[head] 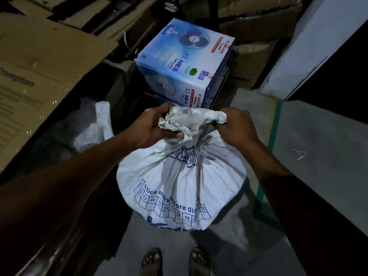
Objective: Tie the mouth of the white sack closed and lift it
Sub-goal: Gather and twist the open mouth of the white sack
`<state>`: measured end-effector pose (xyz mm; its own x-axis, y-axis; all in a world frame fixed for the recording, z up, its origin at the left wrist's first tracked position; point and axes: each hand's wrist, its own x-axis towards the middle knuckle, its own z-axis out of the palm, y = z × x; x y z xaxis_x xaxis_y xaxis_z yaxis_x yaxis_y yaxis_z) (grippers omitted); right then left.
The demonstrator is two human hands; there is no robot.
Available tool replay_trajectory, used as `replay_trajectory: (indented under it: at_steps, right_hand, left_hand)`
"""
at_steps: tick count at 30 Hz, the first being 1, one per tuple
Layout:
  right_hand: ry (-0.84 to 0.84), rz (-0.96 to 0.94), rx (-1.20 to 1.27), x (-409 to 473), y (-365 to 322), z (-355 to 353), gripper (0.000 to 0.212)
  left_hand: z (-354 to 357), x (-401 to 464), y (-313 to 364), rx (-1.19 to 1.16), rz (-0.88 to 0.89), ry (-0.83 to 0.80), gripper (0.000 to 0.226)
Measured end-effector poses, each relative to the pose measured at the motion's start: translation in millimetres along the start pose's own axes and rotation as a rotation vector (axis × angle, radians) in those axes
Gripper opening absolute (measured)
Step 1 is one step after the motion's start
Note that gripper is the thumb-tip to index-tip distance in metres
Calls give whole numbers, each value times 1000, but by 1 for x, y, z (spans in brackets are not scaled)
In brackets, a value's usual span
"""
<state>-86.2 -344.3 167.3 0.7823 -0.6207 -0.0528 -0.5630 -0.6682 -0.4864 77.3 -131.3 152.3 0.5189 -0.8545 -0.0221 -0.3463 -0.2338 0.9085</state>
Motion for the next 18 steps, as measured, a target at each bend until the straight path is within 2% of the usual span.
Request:
replay_trajectory:
  at_steps: [3, 6, 8, 9, 10, 12, 13, 15, 18]
  right_hand:
    - [49, 84, 82, 8, -6, -1, 18]
    - [71, 133, 152, 17, -17, 1, 10]
    - [38, 85, 208, 19, -28, 2, 37]
    - [18, 42, 230, 19, -34, 2, 44]
    - [-8, 10, 263, 19, -38, 3, 42]
    - [-79, 2, 353, 18, -42, 3, 24]
    - [-125, 24, 439, 18, -41, 4, 17]
    - [-242, 70, 663, 16, -39, 7, 17]
    - [-351, 143, 965, 13, -36, 8, 26]
  left_hand:
    - [6, -4, 1, 12, 28, -73, 61]
    - [13, -6, 10, 1, 55, -130, 55]
    - [21, -7, 12, 87, 95, -134, 57]
    - [26, -6, 12, 110, 117, -136, 61]
    - [28, -5, 10, 88, 100, -133, 66]
    - [32, -2, 14, -80, -4, -101, 65]
    - [33, -4, 16, -159, -12, -122, 58]
    - [32, -3, 19, -145, -11, -71, 47]
    - [34, -2, 17, -84, 12, 30, 60]
